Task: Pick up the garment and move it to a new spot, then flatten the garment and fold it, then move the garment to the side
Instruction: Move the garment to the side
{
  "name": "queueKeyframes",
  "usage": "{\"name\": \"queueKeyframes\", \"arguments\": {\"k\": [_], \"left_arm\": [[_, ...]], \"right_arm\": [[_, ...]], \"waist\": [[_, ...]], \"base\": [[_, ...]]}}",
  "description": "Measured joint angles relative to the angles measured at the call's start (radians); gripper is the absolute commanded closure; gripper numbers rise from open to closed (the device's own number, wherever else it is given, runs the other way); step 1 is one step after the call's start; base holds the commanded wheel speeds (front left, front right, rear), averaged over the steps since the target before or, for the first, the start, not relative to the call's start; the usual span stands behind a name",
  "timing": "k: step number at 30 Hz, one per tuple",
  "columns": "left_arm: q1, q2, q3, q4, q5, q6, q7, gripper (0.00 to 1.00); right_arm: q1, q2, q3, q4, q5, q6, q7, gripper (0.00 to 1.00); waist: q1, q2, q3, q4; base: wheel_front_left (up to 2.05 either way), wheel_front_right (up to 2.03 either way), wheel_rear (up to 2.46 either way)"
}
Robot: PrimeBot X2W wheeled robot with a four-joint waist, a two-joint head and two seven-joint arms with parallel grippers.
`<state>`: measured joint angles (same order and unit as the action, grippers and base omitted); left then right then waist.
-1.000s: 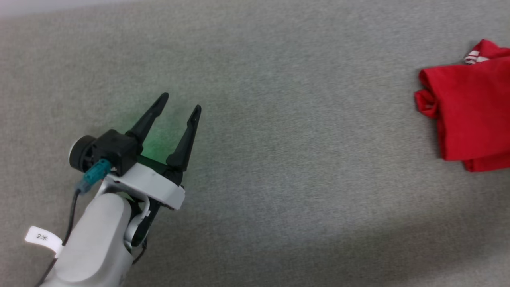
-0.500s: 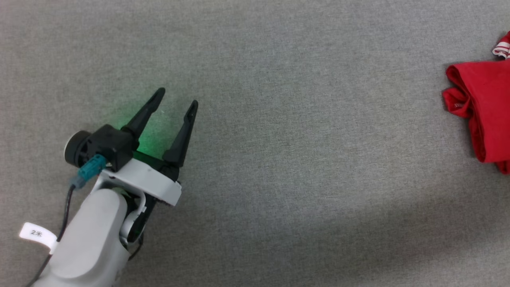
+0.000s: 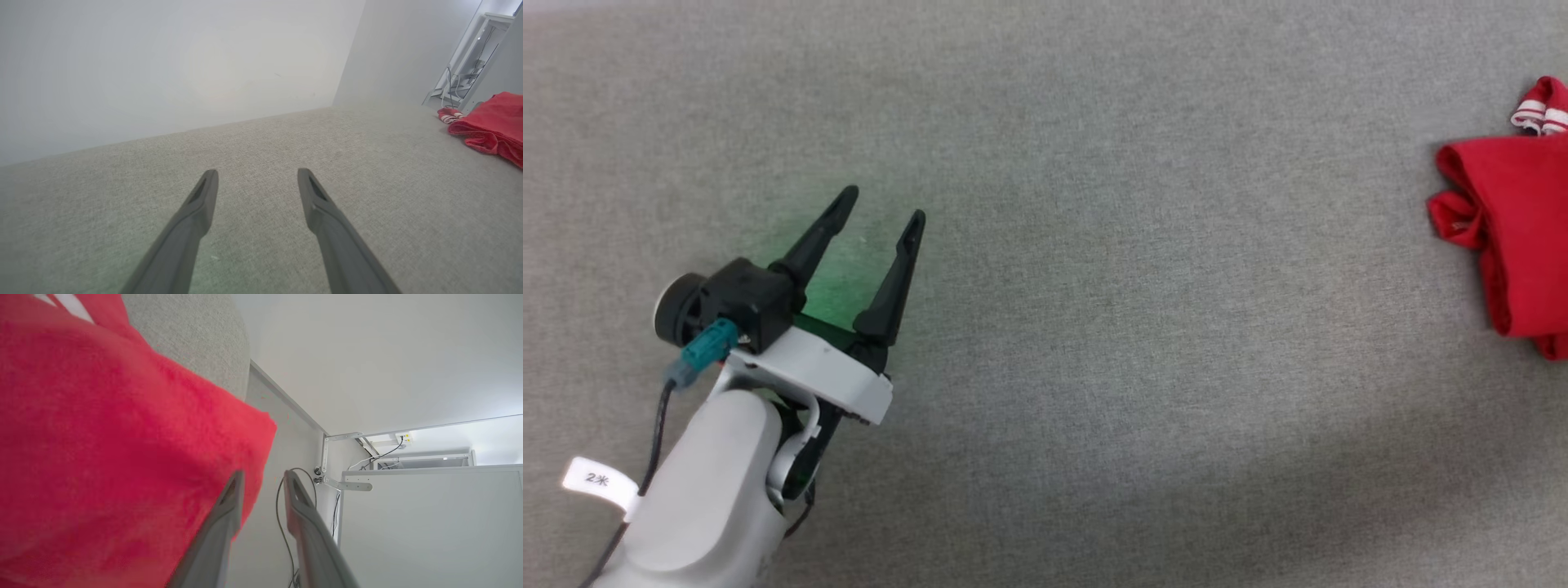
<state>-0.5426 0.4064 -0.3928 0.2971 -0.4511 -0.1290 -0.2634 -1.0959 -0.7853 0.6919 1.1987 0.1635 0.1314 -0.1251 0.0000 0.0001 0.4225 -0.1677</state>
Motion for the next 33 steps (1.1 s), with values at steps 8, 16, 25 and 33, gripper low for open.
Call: {"name": "queueKeyframes", "arguments": {"k": [8, 16, 25, 33], "left_arm": [[0.025, -0.011, 0.012, 0.003, -0.002, 0.0, 0.0, 0.0], [0.083, -0.023, 0.046, 0.009, -0.003, 0.0, 0.0, 0.0], [0.198, -0.048, 0.11, 0.007, 0.012, 0.0, 0.0, 0.0], [0.314, -0.065, 0.174, 0.007, 0.017, 0.0, 0.0, 0.0]], "right_arm": [[-0.02, 0.009, -0.072, 0.044, -0.043, 0.0, -0.05, 0.0], [-0.013, 0.095, -0.199, 0.053, -0.016, 0.0, -0.118, 0.0], [0.135, 0.206, -0.328, -0.118, 0.005, 0.0, -0.136, 0.0], [0.401, 0.31, -0.497, -0.408, -0.008, 0.0, -0.136, 0.0]], "waist": [[-0.0001, -0.0001, -0.045, 0.006], [0.0, 0.0, -0.121, 0.012], [0.0, 0.0, -0.243, 0.024], [0.0, 0.0, -0.36, 0.04]], "base": [[0.0, 0.0, 0.0], [0.0, 0.0, 0.0], [0.0, 0.0, 0.0], [0.0, 0.0, 0.0]]}}
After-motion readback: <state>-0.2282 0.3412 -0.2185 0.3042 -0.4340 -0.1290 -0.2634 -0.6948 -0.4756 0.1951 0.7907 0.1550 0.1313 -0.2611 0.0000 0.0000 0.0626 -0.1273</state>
